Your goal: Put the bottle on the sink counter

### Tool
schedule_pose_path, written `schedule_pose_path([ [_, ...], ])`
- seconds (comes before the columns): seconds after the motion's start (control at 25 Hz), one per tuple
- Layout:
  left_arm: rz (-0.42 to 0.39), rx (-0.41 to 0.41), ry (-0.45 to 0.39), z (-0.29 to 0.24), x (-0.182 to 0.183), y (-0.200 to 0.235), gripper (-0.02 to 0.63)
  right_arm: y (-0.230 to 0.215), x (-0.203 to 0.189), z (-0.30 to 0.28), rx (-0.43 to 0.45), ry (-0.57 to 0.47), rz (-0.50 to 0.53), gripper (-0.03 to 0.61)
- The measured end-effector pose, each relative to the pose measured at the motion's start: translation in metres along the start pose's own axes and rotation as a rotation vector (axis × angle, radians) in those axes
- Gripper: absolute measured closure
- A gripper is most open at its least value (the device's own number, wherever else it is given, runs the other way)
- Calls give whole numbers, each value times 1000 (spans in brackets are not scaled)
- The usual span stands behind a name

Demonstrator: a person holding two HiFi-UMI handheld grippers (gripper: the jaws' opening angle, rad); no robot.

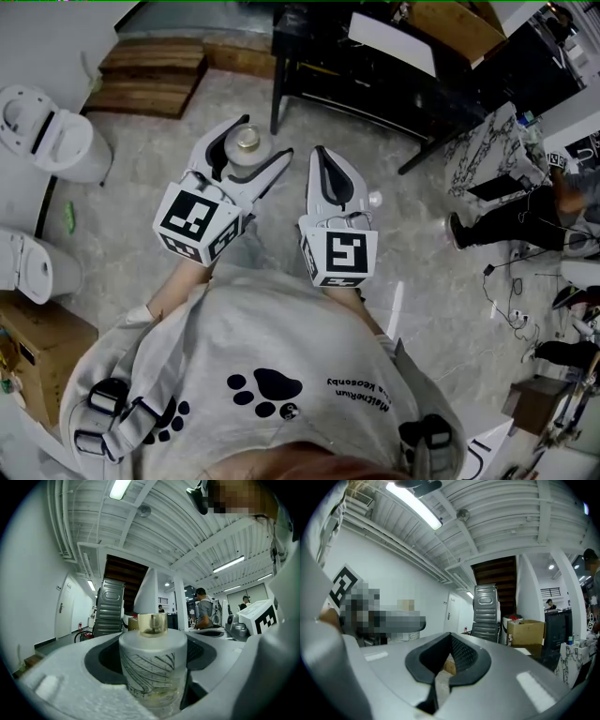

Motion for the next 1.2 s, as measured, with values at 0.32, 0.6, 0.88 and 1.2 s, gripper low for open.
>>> schedule_pose_path([
  [0.32, -3, -16, -11, -36, -5, 59, 272, -5, -9, -65, -12, 2, 14, 577],
  [0.6, -8, -51, -6, -77, -5, 127, 272, -11, -11, -142, -47, 3, 19, 577],
  [0.88, -1, -102, -12, -110, -10, 183, 272, -12, -20, -201, -94, 20, 23, 577],
  [1.2, 15, -169, -15, -126, -22, 227, 272, 1, -29, -246, -139, 30, 39, 577],
])
Point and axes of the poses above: the fingertips, and each gripper's own axes: z backward along the fingers, y to its left, x out of its top, the point moved 2 cm from there along z, backward along the fingers, and after that the axes turned 15 degrees about -x, right-handed, at the moved point
